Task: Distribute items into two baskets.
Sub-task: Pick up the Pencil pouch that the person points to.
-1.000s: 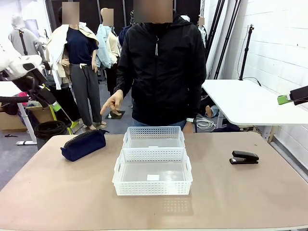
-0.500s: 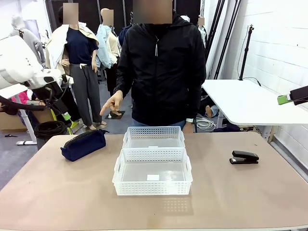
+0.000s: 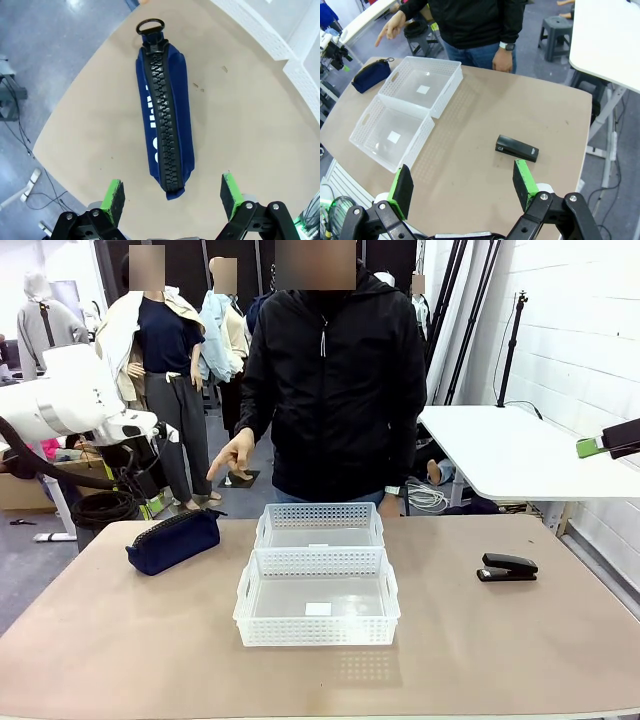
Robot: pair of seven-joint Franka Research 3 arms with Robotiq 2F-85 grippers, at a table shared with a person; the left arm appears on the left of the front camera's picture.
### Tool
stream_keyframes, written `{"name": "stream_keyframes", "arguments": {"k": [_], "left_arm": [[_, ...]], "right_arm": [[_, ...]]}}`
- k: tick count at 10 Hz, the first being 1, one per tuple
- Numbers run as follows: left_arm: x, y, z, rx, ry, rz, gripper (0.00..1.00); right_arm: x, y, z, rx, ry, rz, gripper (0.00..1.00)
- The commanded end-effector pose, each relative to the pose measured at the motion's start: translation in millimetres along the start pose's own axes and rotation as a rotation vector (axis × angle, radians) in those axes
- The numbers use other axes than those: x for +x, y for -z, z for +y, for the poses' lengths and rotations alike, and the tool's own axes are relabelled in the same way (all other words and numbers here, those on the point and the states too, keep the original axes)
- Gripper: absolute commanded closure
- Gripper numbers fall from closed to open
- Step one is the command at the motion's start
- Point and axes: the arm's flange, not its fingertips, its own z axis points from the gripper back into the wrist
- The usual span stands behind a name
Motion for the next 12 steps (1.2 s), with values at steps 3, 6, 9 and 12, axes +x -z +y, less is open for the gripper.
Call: {"name": "stream_keyframes", "arguments": {"k": [3,6,9,12], "left_arm": [[21,19,10,-0.029,0.091,0.056,0.00],[32,41,12,-0.047,0.117,0.095,0.00],[34,62,17,-0.040,0.136,0.094,0.00],[32,86,21,-0.032,0.155,0.073,0.00]], "right_arm": [[0,2,0,0.010,0.003,0.000,0.00],[0,2,0,0.010,0.003,0.000,0.00],[0,2,0,0.010,0.003,0.000,0.00],[0,2,0,0.010,0.003,0.000,0.00]]}}
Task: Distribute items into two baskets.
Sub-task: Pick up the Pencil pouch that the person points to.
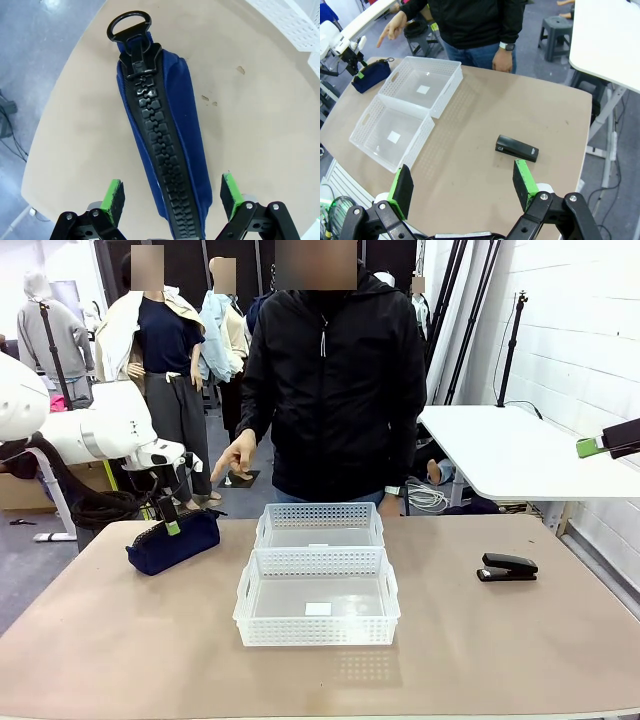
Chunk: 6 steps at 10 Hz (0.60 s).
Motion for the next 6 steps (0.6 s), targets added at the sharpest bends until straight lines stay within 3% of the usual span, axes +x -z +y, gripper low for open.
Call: {"name": "stream_keyframes", "arguments": {"k": [1,6], "left_arm": [[0,13,3,0.010,0.043,0.000,0.00],[-4,38,-3,0.011,0.054,0.022,0.00]], "right_arm": [[0,2,0,0.010,0.003,0.000,0.00],[0,2,0,0.010,0.003,0.000,0.00]]}}
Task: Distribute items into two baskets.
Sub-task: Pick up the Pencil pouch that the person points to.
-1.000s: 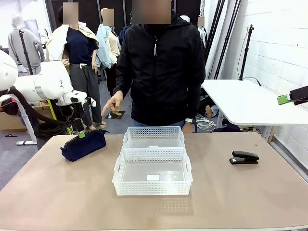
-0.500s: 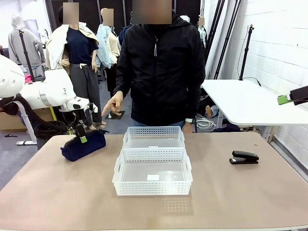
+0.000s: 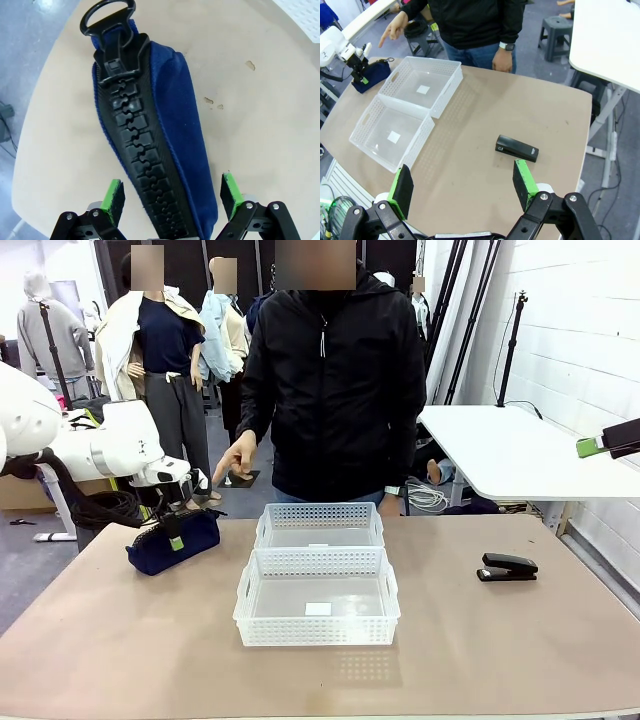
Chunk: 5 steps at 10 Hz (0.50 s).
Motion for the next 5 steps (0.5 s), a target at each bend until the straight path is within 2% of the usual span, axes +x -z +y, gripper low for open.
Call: {"name": "stream_keyframes", "arguments": {"k": [1,3,5], "left_arm": [[-3.3,0.0,-2.2,0.018,0.029,-0.005,0.00],[-2.8,-2.6,-7.9,0.005,0.034,-0.005,0.00],[-2.8,-2.6,-7.7,0.005,0.026,0.000,0.37]], "right_arm": [[-0.4,1.5,-0.3,0.010,0.003,0.000,0.00],[-0.4,1.5,-0.3,0.010,0.003,0.000,0.00],[-0.4,1.5,-0.3,0.010,0.003,0.000,0.00]]}}
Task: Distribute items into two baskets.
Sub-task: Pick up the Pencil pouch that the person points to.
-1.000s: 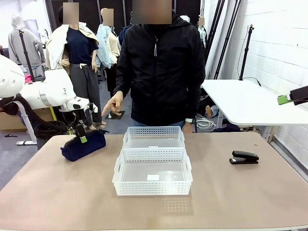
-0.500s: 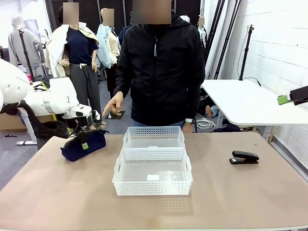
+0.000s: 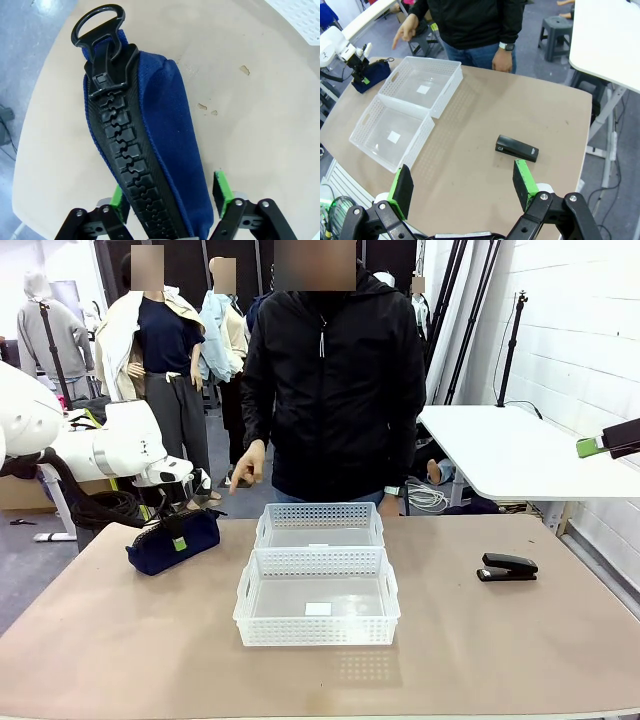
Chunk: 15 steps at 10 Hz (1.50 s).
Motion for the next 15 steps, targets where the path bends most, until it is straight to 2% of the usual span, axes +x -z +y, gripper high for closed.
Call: {"name": "stream_keyframes", "arguments": {"k": [1,3,4,15], "left_arm": [[-8.2,-1.3,-2.8,0.009,0.013,0.013,0.57],[-8.8,-2.2,-2.0,0.008,0.007,0.018,0.97],[-9.2,-2.3,-1.3,0.000,0.011,0.021,1.00],[-11.2,-3.8,0.5,-0.038,-0.026,0.053,1.00]], "right_arm": [[-0.4,1.5,-0.3,0.010,0.003,0.000,0.00],[-0.4,1.5,-0.3,0.010,0.003,0.000,0.00],[-0.4,1.5,-0.3,0.010,0.003,0.000,0.00],[-0.4,1.5,-0.3,0.010,0.003,0.000,0.00]]}}
